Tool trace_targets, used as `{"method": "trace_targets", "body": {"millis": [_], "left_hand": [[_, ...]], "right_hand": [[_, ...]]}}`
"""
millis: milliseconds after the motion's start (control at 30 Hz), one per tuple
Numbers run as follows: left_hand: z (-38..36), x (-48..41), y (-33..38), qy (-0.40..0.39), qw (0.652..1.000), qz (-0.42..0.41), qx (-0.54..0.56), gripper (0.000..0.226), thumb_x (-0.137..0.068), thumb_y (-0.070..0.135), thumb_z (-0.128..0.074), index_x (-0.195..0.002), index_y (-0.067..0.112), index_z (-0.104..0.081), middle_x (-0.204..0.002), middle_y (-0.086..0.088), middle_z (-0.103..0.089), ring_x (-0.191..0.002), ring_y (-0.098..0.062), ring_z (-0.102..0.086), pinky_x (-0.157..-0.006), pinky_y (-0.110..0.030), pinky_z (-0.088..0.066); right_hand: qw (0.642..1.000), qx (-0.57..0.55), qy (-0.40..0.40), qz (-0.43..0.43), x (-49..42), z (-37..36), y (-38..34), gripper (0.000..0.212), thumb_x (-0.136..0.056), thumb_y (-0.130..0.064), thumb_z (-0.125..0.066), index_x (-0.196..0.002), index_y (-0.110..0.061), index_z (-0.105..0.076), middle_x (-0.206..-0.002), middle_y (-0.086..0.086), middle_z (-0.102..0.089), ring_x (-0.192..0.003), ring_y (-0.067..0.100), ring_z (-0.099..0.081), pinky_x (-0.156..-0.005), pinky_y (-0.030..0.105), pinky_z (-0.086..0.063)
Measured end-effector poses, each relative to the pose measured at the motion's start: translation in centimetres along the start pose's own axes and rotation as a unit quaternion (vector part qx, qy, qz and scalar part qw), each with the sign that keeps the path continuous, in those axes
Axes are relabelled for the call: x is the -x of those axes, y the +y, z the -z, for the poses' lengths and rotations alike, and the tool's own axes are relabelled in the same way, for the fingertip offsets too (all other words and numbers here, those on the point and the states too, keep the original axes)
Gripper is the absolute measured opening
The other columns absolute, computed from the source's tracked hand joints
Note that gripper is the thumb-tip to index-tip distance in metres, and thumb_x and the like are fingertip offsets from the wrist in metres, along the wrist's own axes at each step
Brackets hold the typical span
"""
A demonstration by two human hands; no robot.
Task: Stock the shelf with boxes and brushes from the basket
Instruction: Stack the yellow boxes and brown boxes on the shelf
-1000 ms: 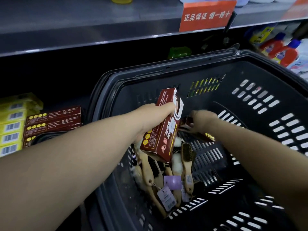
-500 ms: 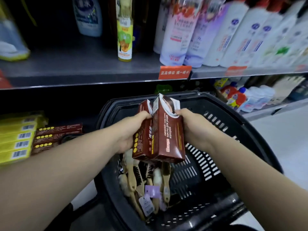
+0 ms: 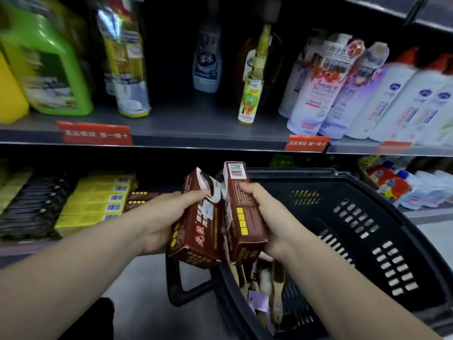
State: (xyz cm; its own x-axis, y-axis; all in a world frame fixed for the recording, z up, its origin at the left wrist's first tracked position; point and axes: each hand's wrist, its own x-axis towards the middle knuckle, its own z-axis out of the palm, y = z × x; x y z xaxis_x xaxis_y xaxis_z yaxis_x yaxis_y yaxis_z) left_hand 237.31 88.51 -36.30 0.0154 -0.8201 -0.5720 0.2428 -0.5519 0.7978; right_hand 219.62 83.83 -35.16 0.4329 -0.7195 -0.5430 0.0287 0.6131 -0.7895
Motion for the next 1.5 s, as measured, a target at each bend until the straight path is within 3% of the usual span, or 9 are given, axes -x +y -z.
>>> {"method": "trace_targets", "body": {"millis": [133, 300, 467, 600, 867, 967, 1133, 1333, 1500], "left_hand": [[3.4, -0.6, 0.5, 0.048, 0.999, -0.011, 0.022, 0.037, -0.083, 0.037, -0.066, -0.112, 0.013, -0.063, -0.088, -0.011, -0.075, -0.074, -0.025, -0.073, -0.063, -0.035, -0.056], [6.9, -1.4, 1.4, 0.095, 0.993, -0.029, 0.067, 0.033, -0.088, 0.030, -0.062, -0.112, 0.008, -0.062, -0.087, -0.012, -0.075, -0.065, -0.022, -0.071, -0.055, -0.032, -0.057], [10.7, -2.2, 1.3, 0.118, 0.990, -0.019, 0.077, 0.029, -0.088, 0.031, -0.062, -0.110, 0.010, -0.062, -0.088, -0.014, -0.074, -0.068, -0.025, -0.071, -0.056, -0.034, -0.057], [13.8, -3.0, 1.1, 0.155, 0.987, -0.014, 0.047, 0.023, -0.088, 0.032, -0.062, -0.101, 0.012, -0.061, -0.072, -0.009, -0.074, -0.061, -0.024, -0.071, -0.055, -0.033, -0.057], [18.3, -4.5, 1.2, 0.223, 0.973, -0.023, -0.047, 0.033, -0.089, 0.029, -0.061, -0.118, 0.018, -0.049, -0.107, -0.012, -0.065, -0.094, -0.031, -0.064, -0.090, -0.047, -0.051], [19.2, -5.0, 1.0, 0.236, 0.970, -0.026, -0.051, 0.029, -0.089, 0.027, -0.060, -0.114, 0.019, -0.047, -0.109, -0.011, -0.062, -0.099, -0.030, -0.061, -0.090, -0.042, -0.050], [19.5, -4.8, 0.4, 0.230, 0.972, -0.020, -0.049, 0.013, -0.090, 0.026, -0.060, -0.092, 0.020, -0.049, -0.095, -0.006, -0.062, -0.094, -0.028, -0.060, -0.088, -0.039, -0.048], [19.7, -4.6, 0.1, 0.242, 0.969, 0.007, -0.044, 0.040, -0.090, 0.030, -0.061, -0.124, 0.019, -0.044, -0.108, -0.011, -0.062, -0.101, -0.033, -0.059, -0.096, -0.051, -0.045], [18.8, -4.6, -0.2, 0.220, 0.973, 0.026, 0.065, 0.044, -0.082, 0.048, -0.065, -0.113, 0.017, -0.055, -0.098, -0.007, -0.071, -0.084, -0.026, -0.068, -0.064, -0.037, -0.054]], "right_hand": [[0.997, -0.075, -0.020, -0.027, -2.4, -2.4, -0.1, 0.037, -0.087, -0.038, -0.058, -0.110, -0.009, -0.064, -0.093, 0.014, -0.071, -0.079, 0.028, -0.068, -0.074, 0.044, -0.057], [0.996, -0.042, -0.054, -0.050, -6.2, -5.6, 0.0, 0.036, -0.091, -0.040, -0.052, -0.099, -0.011, -0.072, -0.092, 0.011, -0.074, -0.073, 0.024, -0.072, -0.061, 0.035, -0.058], [0.982, 0.108, -0.118, -0.096, -9.5, -9.5, -0.3, 0.036, -0.064, -0.028, -0.072, -0.095, -0.010, -0.070, -0.088, 0.011, -0.074, -0.071, 0.024, -0.072, -0.055, 0.035, -0.057], [0.967, 0.205, -0.095, -0.116, -13.6, -11.6, -1.8, 0.019, -0.080, -0.021, -0.061, -0.091, -0.006, -0.064, -0.075, 0.011, -0.073, -0.061, 0.022, -0.070, -0.054, 0.032, -0.057], [0.916, 0.393, -0.041, -0.076, -22.4, -14.7, -0.6, 0.012, -0.081, -0.022, -0.062, -0.081, -0.010, -0.064, -0.063, 0.005, -0.072, -0.054, 0.016, -0.068, -0.051, 0.024, -0.055], [0.924, 0.374, -0.041, -0.072, -24.5, -15.0, 0.8, 0.017, -0.082, -0.025, -0.063, -0.091, -0.011, -0.067, -0.084, 0.007, -0.075, -0.079, 0.021, -0.070, -0.076, 0.033, -0.056], [0.928, 0.367, -0.049, -0.050, -25.2, -14.4, 1.6, 0.030, -0.080, -0.009, -0.063, -0.110, -0.011, -0.058, -0.086, 0.003, -0.072, -0.076, 0.015, -0.067, -0.061, 0.029, -0.054], [0.938, 0.304, -0.142, -0.090, -24.2, -13.2, 1.3, 0.054, -0.083, -0.001, -0.061, -0.127, -0.026, -0.041, -0.114, 0.010, -0.066, -0.095, 0.031, -0.067, -0.077, 0.044, -0.056], [0.953, 0.204, -0.204, -0.088, -22.1, -14.0, 0.9, 0.048, -0.073, -0.015, -0.063, -0.119, -0.007, -0.057, -0.114, 0.012, -0.064, -0.097, 0.026, -0.063, -0.098, 0.044, -0.048]]}}
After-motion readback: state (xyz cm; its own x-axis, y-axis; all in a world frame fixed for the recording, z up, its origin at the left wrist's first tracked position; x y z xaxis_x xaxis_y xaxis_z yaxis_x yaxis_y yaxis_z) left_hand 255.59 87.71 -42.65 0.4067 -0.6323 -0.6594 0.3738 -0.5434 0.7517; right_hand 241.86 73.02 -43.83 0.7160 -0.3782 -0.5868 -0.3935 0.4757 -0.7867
